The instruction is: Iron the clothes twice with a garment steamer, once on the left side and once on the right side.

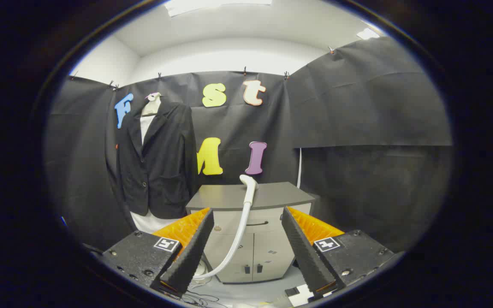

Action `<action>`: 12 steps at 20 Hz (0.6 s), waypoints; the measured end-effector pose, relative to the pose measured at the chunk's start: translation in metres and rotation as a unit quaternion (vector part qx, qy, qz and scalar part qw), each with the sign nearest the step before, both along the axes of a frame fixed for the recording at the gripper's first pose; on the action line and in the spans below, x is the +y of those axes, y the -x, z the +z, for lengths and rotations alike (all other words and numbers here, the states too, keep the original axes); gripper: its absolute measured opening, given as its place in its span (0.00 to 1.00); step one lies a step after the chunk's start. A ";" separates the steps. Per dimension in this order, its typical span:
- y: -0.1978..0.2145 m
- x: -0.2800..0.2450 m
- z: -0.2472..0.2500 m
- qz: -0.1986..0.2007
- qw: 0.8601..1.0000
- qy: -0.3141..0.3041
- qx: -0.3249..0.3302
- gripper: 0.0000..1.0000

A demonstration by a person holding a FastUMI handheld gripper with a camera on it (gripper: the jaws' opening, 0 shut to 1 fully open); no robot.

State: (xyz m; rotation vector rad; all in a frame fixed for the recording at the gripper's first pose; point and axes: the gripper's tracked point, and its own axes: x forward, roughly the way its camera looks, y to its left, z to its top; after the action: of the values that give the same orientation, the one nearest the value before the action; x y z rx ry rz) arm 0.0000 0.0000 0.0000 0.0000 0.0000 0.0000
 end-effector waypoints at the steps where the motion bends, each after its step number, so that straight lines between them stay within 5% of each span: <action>1: -0.001 0.000 0.000 0.001 1.000 -0.003 0.001 0.99; 12: -0.026 -0.002 -0.005 0.001 1.000 0.004 0.021 0.99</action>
State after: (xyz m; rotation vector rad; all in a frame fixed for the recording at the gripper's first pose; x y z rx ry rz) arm 0.0256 -0.0016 -0.0053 -0.0071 0.0427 0.0011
